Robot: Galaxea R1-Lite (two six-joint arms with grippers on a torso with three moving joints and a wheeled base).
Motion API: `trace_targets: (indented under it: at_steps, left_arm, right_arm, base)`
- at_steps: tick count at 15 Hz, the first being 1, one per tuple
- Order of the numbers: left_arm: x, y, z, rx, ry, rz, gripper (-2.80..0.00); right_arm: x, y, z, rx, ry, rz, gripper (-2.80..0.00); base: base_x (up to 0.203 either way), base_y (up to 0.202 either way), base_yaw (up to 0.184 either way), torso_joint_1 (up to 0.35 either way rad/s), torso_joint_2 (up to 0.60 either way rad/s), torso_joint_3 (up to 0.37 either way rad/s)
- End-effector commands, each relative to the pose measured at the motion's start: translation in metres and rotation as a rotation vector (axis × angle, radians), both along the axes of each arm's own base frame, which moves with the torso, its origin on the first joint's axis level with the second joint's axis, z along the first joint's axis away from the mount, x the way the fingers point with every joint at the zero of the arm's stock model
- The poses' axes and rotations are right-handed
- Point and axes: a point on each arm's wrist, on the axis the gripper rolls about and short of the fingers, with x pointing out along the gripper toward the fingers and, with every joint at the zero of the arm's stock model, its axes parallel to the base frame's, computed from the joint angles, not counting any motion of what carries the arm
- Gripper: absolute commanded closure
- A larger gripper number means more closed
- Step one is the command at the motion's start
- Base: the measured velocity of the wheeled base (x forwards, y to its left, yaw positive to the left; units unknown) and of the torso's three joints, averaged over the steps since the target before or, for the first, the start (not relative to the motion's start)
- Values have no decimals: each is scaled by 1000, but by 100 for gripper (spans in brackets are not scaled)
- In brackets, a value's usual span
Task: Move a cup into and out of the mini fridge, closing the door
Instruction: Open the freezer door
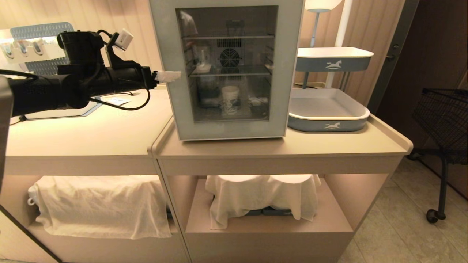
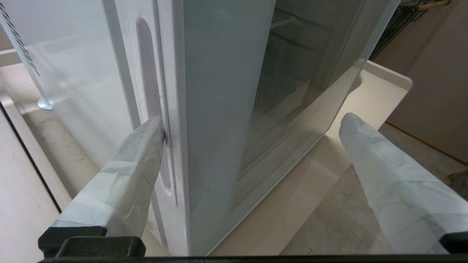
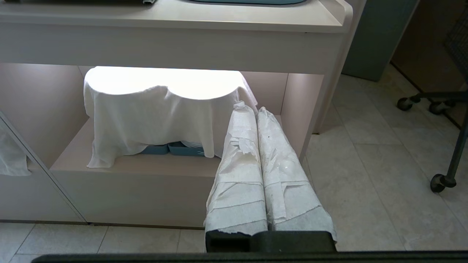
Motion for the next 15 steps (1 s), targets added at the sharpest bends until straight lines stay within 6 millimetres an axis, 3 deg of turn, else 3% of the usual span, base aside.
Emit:
trace_targets:
  at_steps: [1,15]
  left_arm:
    - [-2,-4,2,-4,-3,-14,-280]
    - [8,-10,-9,-7,3,-23,-280]
  right_arm:
    - [0,0,0,-1,-1,0,0]
    - [0,0,0,-1,0,0,0]
  base:
    - [0,0,0,0,0,0]
    - [0,0,0,0,0,0]
